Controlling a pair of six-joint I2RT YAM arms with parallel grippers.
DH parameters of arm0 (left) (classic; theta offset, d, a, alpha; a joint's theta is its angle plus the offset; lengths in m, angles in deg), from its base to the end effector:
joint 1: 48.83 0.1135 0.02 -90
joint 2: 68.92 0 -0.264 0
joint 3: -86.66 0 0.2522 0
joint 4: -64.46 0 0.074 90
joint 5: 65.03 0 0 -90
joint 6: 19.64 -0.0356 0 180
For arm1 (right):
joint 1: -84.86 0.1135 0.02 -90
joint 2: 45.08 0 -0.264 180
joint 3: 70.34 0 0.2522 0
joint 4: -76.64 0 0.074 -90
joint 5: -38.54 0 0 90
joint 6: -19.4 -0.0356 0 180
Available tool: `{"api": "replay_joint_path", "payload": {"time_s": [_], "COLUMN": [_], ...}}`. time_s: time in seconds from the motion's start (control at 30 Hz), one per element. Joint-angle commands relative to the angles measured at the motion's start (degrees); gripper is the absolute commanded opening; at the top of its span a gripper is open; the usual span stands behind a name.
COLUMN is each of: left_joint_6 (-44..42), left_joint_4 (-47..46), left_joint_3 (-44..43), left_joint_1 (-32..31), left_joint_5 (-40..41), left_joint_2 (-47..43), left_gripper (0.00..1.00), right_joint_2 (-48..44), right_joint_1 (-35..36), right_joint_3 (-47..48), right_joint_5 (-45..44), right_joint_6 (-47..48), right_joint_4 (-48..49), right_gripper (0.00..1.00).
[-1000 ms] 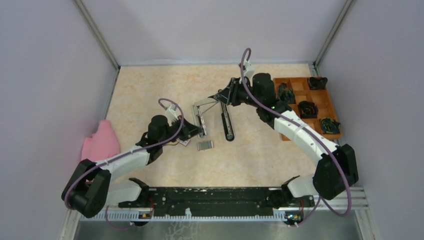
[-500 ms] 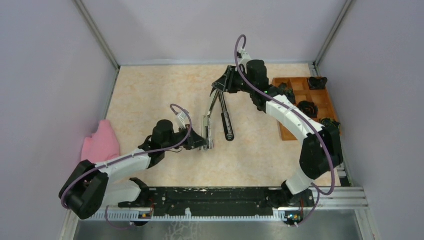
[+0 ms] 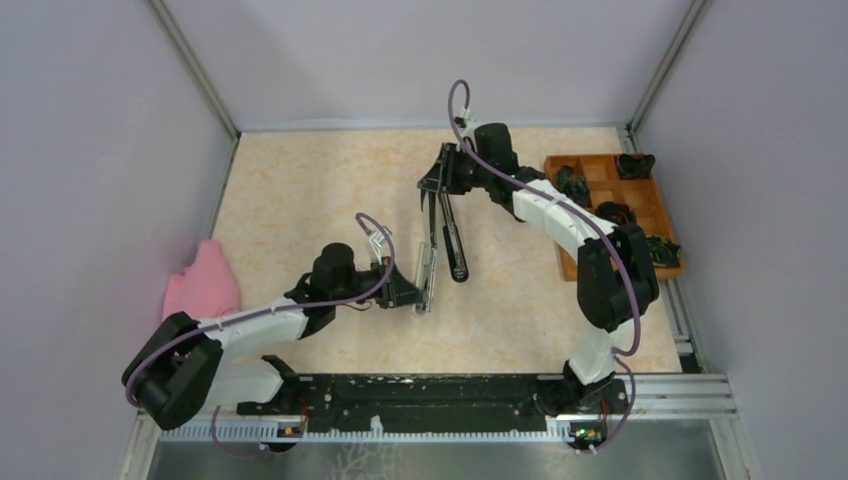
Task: Load the staples into the stapler
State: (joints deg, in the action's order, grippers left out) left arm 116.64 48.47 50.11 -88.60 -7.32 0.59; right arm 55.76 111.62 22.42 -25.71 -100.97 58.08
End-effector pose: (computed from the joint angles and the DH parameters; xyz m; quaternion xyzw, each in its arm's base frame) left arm 0.1713 -0.1674 0.1932 0.1214 0.7802 -0.5534 0.2654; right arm 0.3628 0.2003 0.2898 -0.0908 0.8329 0.4113 0.3590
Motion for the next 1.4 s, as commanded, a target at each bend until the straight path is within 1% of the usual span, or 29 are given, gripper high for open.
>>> {"api": "replay_joint_path", "payload": {"time_s": [0.0, 0.1, 0.13, 0.33, 0.43, 0.53, 0.57, 0.6, 0.83, 1.03, 1.23, 1.37], "left_joint_6": [-1.65, 1.2, 2.27, 6.88, 8.62, 9.74, 9.96, 10.19, 11.74, 12.76, 12.62, 12.69], "left_joint_4": [-14.5, -15.77, -16.42, -18.05, -19.3, -19.5, -19.5, -19.43, -18.58, -18.58, -18.64, -18.67], "left_joint_3": [-2.43, -0.89, -0.36, 1.95, 2.62, 2.86, 2.91, 2.84, 1.42, -0.21, -1.12, -1.52], "left_joint_1": [-0.2, -0.14, -0.13, -0.05, -0.05, -0.05, -0.05, -0.05, -0.03, -0.05, -0.05, -0.05], "left_joint_5": [-1.01, 1.01, 1.5, 4.51, 5.45, 6.74, 7.29, 7.78, 10.42, 11.41, 11.93, 11.8], "left_joint_2": [-1.47, -0.58, -0.12, 2.94, 4.07, 4.64, 4.75, 4.87, 5.91, 7.11, 7.46, 7.75], "left_gripper": [0.0, 0.0, 0.0, 0.0, 0.0, 0.0, 0.0, 0.0, 0.0, 0.0, 0.0, 0.0], "right_joint_2": [0.97, 0.81, 0.65, -1.79, -3.59, -5.62, -5.69, -7.8, -11.9, -13.77, -13.94, -13.65], "right_joint_1": [-0.09, -0.13, -0.11, -0.13, -0.13, -0.13, -0.13, -0.09, 2.68, 5.65, 8.04, 8.56], "right_joint_3": [3.63, 5.13, 5.71, 7.4, 7.48, 6.21, 5.5, 4.7, -3.57, -9.94, -14.11, -15.43], "right_joint_5": [-1.05, -1.57, -2.04, -4.85, -5.96, -6.49, -6.33, -6.05, -5.0, -5.75, -6.06, -6.16], "right_joint_6": [4.17, 4.91, 5.15, 7.11, 8.29, 8.75, 8.75, 8.68, 6.48, 3.89, 1.41, 0.18], "right_joint_4": [-2.99, -3.82, -4.16, -5.32, -6.26, -6.35, -6.22, -6.03, -4.67, -3.09, -1.84, -1.11], "right_gripper": [0.14, 0.36, 0.4, 0.57, 0.63, 0.66, 0.69, 0.73, 0.74, 0.72, 0.69, 0.65]}}
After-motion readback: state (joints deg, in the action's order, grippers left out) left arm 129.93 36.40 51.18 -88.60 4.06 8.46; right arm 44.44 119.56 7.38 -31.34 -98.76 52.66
